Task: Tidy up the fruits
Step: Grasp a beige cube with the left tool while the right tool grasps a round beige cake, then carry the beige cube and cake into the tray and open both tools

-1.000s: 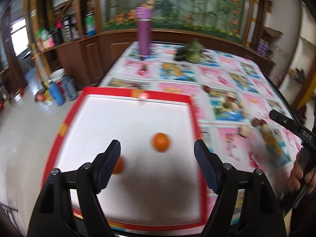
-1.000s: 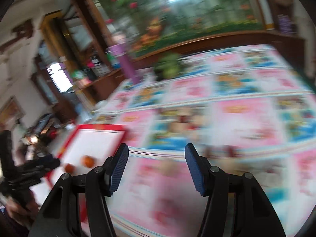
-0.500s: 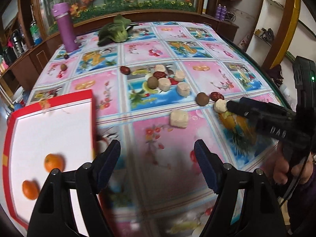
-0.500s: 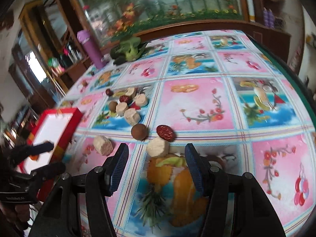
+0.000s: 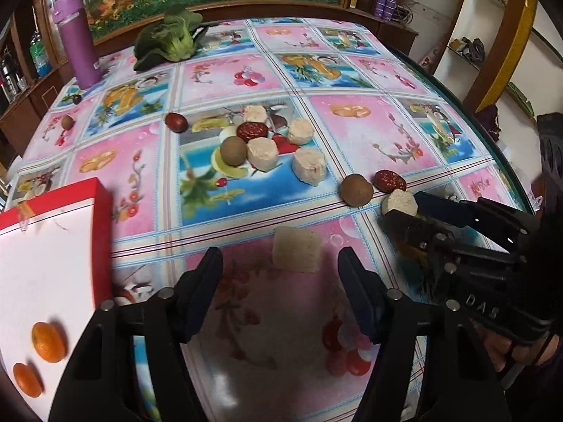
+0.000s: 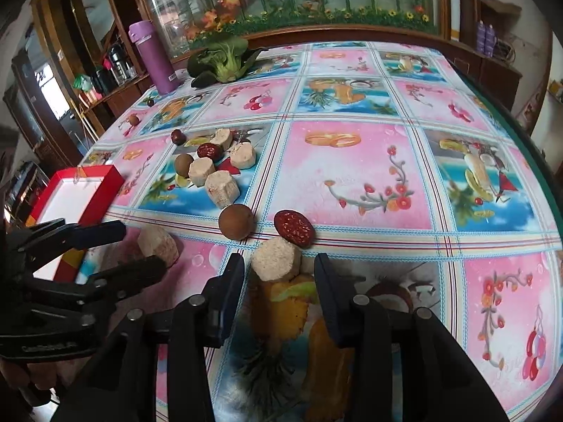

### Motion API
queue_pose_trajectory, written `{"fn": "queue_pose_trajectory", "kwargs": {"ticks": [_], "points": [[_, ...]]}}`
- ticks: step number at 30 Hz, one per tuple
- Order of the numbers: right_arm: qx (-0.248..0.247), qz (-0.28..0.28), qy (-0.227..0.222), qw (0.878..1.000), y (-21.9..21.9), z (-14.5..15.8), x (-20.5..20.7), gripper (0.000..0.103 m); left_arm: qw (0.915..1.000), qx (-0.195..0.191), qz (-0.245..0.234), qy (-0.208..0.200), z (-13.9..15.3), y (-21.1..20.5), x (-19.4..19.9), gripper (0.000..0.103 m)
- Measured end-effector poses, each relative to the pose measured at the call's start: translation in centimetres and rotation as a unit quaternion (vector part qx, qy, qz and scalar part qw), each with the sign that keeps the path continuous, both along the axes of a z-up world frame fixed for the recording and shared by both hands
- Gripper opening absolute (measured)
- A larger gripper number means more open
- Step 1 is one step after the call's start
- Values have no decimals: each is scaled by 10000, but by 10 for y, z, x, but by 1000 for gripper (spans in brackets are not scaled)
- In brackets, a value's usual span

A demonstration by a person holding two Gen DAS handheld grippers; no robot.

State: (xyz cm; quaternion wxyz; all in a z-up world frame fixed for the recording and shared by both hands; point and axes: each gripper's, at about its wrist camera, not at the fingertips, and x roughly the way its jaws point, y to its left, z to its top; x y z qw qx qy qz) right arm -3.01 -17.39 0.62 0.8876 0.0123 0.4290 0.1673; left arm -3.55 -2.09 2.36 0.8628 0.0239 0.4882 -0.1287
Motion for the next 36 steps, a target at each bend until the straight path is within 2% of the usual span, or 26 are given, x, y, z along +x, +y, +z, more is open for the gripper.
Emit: {"fn": "queue_pose_trajectory", "kwargs": {"ticks": [2, 4, 6, 8, 11, 17, 20, 25, 31, 36], "points": [[-99, 24, -49, 9999, 3, 0, 0, 41, 10000, 9, -32, 82, -5, -3, 3, 52], [-164, 36, -69, 9998, 5, 0, 0, 40, 10000, 34, -69, 19, -6, -5, 4, 49], [-219, 34, -92, 9997, 6, 0, -1, 33, 10000, 27, -86, -2, -6, -6, 5, 40], [-250, 33, -99, 9996, 6, 0, 0, 28, 10000, 7, -90, -15, -6, -6, 6, 36], [-270, 31, -94, 9996, 7, 0, 1, 28, 10000, -13, -81, -47, -6, -5, 7, 28], [-82, -6, 16, 10000, 3, 1, 0, 27, 9999, -164, 17, -49, -4, 3, 1, 28], [165, 22, 108, 9998, 2, 4, -4, 27, 9996, -251, 106, -120, 1, 12, -6, 28], [368, 188, 12, 9991, 11, 18, -12, 27, 9981, -309, 337, -422, 23, 35, -29, 28], [536, 687, -118, 9961, 57, 37, -16, 27, 9930, -324, 759, -845, 51, 77, -59, 28], [655, 1224, -213, 9901, 113, 49, -20, 27, 9833, -249, 1438, -1090, 64, 132, -81, 28]]}}
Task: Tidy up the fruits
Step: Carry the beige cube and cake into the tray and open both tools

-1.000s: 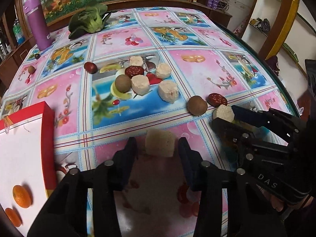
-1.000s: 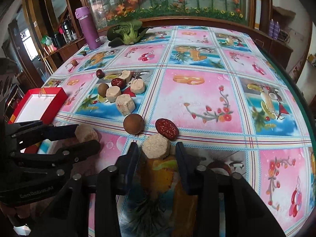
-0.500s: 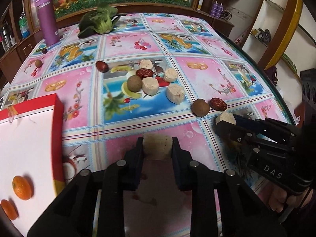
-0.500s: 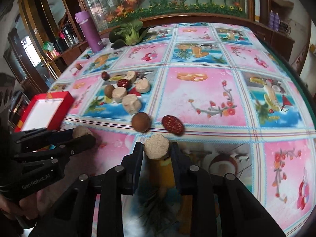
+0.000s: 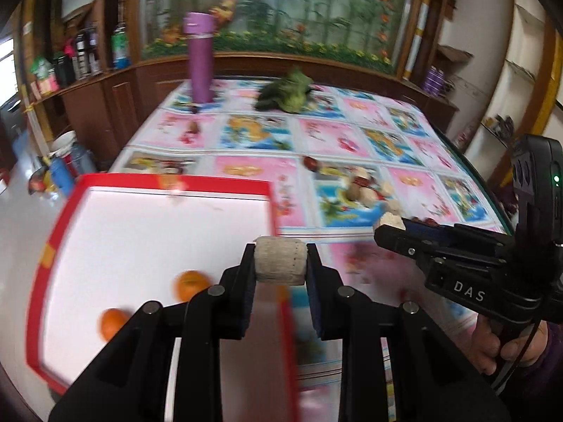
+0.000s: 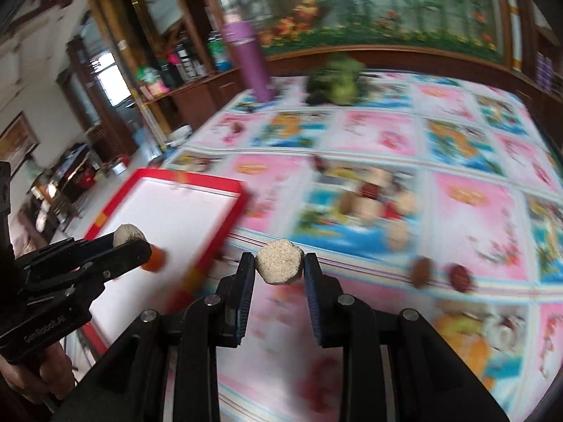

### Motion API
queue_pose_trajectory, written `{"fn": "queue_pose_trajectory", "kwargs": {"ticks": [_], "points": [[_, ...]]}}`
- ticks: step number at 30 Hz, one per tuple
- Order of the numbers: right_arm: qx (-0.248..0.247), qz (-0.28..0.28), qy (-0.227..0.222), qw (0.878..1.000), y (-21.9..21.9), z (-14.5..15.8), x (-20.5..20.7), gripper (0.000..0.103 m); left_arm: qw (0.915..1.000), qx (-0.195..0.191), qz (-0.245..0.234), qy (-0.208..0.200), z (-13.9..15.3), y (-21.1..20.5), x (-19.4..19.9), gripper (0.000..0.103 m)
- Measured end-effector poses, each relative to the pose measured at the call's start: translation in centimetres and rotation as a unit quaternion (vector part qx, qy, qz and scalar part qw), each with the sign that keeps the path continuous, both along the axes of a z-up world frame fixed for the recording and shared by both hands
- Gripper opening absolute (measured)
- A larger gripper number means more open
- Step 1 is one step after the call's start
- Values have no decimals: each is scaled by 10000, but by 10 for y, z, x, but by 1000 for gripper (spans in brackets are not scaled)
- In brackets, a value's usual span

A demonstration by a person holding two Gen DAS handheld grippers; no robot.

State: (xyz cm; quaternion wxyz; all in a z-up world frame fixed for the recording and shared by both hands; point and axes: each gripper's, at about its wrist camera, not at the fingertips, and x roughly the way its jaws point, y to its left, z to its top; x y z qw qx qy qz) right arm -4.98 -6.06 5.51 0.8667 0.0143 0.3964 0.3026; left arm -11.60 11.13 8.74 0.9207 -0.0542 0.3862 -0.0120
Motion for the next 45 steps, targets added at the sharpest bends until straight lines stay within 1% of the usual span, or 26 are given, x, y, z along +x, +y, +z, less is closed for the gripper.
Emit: {"fn": "queue_pose_trajectory", "kwargs": {"ticks": [2, 6, 11, 14, 18, 25, 29, 37, 38, 39, 40, 41, 42, 43, 45], "points": [[6, 227, -14, 9997, 25, 2, 0, 27, 9996, 46, 263, 25, 1, 23, -2, 28], [82, 623, 23, 9980, 73, 3, 4, 27, 9979, 158, 625, 100, -3, 57, -2, 28], [49, 831, 169, 9964, 117, -7, 13, 27, 9942, 123, 1042, 229, -15, 93, 0, 28], [46, 889, 252, 9957, 136, -13, 15, 27, 9924, 71, 1181, 330, -23, 107, -2, 28], [-31, 894, 346, 9954, 148, -18, 17, 27, 9903, 99, 1319, 423, -31, 119, 1, 28], [-227, 905, 628, 9937, 162, -30, 21, 27, 9884, 47, 1362, 666, -46, 128, 5, 28], [-308, 882, 690, 9932, 162, -31, 21, 28, 9875, 33, 1370, 778, -51, 128, 5, 28], [-274, 875, 788, 9927, 160, -33, 23, 28, 9849, 70, 1449, 944, -58, 128, 7, 30], [-244, 890, 808, 9925, 159, -33, 23, 30, 9845, 54, 1471, 955, -57, 128, 7, 33], [-206, 896, 825, 9923, 158, -33, 23, 34, 9841, 53, 1497, 953, -57, 128, 6, 42], [-148, 888, 846, 9923, 156, -33, 24, 37, 9836, 97, 1540, 936, -55, 128, 5, 47], [-73, 878, 850, 9925, 154, -32, 25, 41, 9833, 188, 1577, 886, -54, 126, 5, 54], [2, 858, 806, 9930, 150, -30, 25, 43, 9829, 347, 1618, 803, -50, 123, 2, 60], [35, 830, 733, 9938, 147, -28, 24, 43, 9826, 451, 1639, 747, -47, 120, 1, 63], [79, 785, 542, 9954, 142, -21, 21, 43, 9820, 555, 1685, 646, -40, 116, -2, 74]]}}
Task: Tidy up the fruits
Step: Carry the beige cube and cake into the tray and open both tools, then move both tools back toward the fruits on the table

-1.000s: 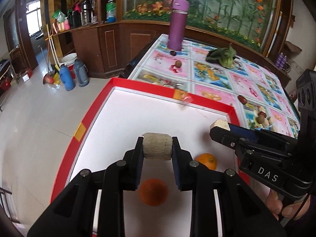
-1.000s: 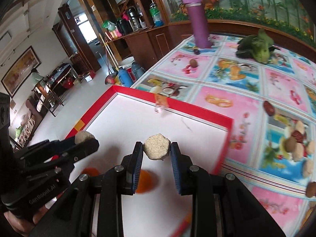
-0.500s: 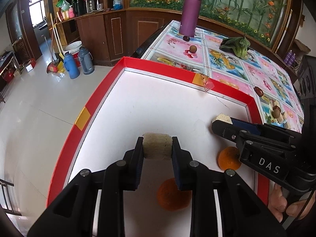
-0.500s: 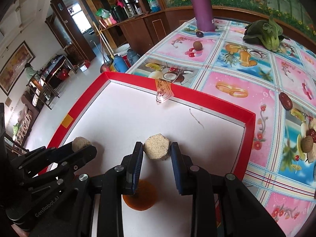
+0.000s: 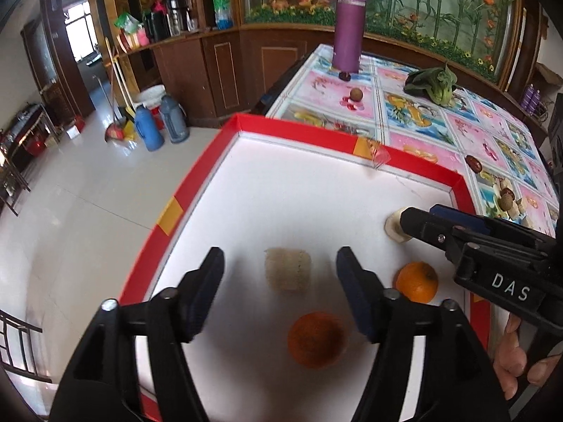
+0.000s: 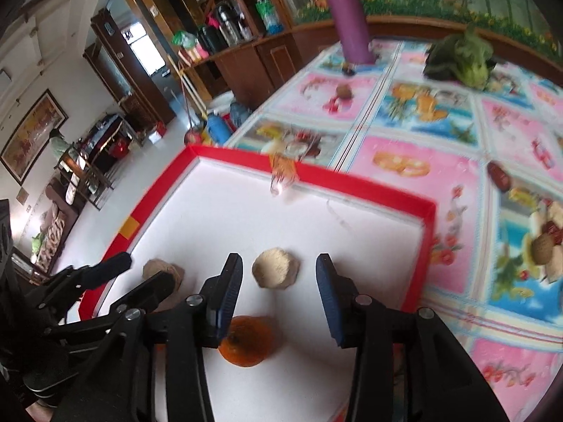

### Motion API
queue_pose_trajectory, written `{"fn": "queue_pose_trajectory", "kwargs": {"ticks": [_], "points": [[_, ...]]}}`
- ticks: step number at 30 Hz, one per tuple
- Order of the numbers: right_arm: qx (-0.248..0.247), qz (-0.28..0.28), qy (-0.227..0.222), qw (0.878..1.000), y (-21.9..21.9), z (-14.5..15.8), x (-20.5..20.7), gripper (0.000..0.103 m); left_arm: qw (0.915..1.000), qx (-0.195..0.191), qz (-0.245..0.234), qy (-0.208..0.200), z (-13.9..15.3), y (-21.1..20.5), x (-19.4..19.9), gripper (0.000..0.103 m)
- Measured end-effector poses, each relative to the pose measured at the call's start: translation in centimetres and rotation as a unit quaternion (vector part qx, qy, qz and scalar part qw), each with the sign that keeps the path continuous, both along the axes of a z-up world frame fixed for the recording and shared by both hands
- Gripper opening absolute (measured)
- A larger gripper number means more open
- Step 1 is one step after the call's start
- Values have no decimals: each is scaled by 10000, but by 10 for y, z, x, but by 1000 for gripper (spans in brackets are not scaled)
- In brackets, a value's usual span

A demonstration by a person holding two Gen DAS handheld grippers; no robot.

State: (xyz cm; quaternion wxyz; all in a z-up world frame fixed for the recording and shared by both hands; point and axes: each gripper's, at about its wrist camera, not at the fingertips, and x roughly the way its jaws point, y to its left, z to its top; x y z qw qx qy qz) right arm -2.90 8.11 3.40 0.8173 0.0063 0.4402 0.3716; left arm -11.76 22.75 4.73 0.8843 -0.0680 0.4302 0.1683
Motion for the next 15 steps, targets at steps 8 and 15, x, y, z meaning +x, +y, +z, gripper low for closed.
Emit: {"fn": "queue_pose_trajectory", "kwargs": {"ticks": [8, 15], "points": [[280, -218, -569, 9977, -38, 22, -14, 49, 9972, 459, 155, -576, 43, -31, -9, 96], [399, -592, -834, 9940, -84, 34, -16, 49, 9964, 311, 67, -789, 66, -59, -10, 98]]}}
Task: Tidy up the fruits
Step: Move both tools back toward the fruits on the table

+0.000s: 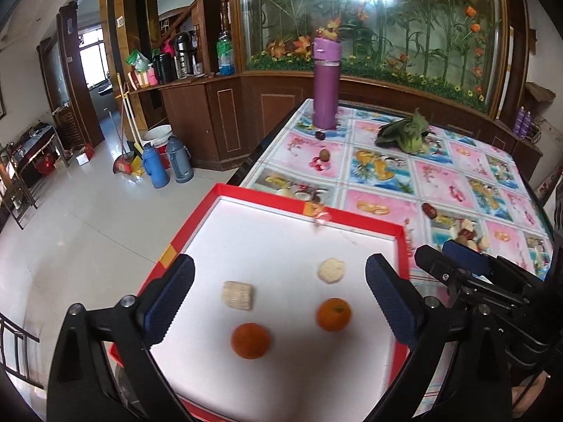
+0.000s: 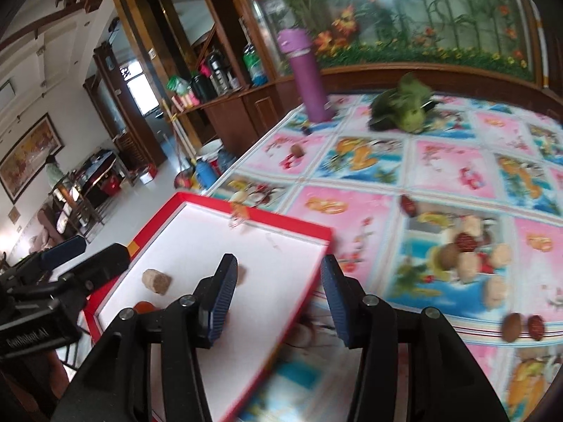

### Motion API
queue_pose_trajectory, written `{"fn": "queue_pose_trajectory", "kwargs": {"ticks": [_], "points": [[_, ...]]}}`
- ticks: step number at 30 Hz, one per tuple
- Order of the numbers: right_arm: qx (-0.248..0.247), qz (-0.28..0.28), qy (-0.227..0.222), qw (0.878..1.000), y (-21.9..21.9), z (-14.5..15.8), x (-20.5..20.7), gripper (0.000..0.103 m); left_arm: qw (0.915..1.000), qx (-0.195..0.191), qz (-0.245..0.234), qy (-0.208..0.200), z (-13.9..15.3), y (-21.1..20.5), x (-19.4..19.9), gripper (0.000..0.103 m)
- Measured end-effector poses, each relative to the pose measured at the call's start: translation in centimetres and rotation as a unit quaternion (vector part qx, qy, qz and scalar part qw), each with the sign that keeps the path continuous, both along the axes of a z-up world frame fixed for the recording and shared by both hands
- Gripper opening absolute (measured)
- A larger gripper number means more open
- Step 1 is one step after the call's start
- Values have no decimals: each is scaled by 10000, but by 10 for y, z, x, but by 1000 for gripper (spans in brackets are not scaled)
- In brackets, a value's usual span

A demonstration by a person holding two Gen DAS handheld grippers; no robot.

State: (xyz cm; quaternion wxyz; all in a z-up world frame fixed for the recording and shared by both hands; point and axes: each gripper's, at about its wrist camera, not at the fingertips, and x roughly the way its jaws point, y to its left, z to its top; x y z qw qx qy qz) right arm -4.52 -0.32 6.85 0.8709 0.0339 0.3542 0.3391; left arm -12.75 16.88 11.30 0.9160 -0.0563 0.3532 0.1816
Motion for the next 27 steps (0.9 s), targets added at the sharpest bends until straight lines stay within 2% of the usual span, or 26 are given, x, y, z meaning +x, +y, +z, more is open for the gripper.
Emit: {"fn": "queue_pose_trajectory", "kwargs": {"ticks": [4, 7, 11, 14, 16, 19, 22, 27], "points": [[-2, -229, -213, 9995, -30, 11, -7, 49, 9999, -123, -116, 8, 9, -19, 3, 98], [-54, -447, -419, 9981, -55, 20, -14, 49, 9997, -51, -218, -6, 14, -39, 4, 98], [-118, -718, -647, 9952, -92, 26, -22, 59, 9983, 395, -418, -5, 18, -71, 6, 98], [-179, -912, -740, 9929, -122, 27, -25, 60, 9941, 865, -640, -103, 18, -100, 8, 103], [-402, -1116, -752, 9901, -142, 23, -25, 62, 9914, 890, -945, -136, 14, -116, 12, 103], [-560, -1315, -622, 9878, -170, 13, -19, 62, 9883, 631, -1389, 75, 1, -135, 27, 103], [-715, -1468, -286, 9862, -189, -2, -4, 62, 9833, 598, -1700, 246, -15, -152, 43, 103], [-972, -1303, 193, 9865, -193, -30, 15, 62, 9719, 425, -2168, 814, -46, -171, 66, 103]]}}
